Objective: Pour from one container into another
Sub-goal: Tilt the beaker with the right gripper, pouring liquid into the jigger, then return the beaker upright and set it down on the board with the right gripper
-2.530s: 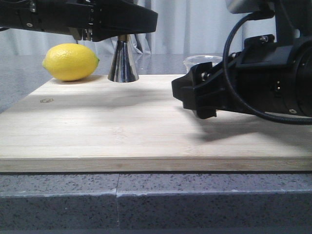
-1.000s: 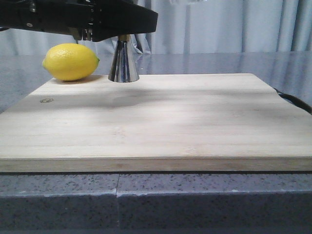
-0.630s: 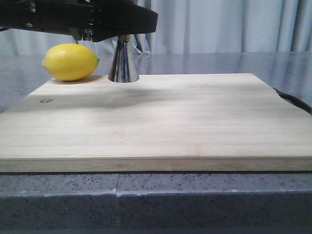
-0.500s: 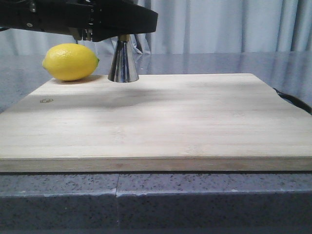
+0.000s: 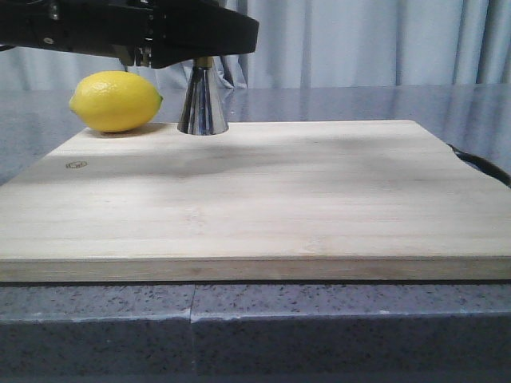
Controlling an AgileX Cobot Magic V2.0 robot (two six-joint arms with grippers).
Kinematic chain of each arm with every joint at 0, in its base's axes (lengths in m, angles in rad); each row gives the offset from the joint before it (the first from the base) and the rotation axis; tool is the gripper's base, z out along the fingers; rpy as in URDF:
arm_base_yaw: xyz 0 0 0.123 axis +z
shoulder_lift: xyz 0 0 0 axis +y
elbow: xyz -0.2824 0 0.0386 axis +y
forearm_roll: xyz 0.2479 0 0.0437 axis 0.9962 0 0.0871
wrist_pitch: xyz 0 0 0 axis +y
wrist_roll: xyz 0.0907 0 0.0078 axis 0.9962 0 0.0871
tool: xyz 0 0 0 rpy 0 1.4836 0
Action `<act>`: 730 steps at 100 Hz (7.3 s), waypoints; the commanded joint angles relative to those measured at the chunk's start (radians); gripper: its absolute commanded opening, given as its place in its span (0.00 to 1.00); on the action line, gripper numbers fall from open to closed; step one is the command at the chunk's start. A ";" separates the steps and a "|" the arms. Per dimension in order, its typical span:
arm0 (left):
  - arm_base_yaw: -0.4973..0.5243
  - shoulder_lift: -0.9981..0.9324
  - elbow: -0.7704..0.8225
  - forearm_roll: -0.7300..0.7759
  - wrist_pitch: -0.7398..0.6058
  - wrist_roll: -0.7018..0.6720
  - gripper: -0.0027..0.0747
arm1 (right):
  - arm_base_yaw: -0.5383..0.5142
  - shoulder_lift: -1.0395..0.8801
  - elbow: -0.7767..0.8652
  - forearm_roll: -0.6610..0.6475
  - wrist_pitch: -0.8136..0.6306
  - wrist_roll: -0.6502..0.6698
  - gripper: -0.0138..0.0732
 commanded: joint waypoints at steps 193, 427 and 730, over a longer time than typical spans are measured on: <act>-0.009 -0.042 -0.029 -0.083 0.095 -0.008 0.37 | 0.071 -0.016 -0.039 -0.483 -0.104 -0.097 0.50; -0.009 -0.042 -0.029 -0.083 0.095 -0.008 0.37 | 0.071 -0.016 -0.039 -0.624 -0.107 -0.132 0.50; -0.009 -0.042 -0.029 -0.083 0.095 -0.008 0.37 | -0.670 0.115 0.556 -0.468 -1.277 0.859 0.50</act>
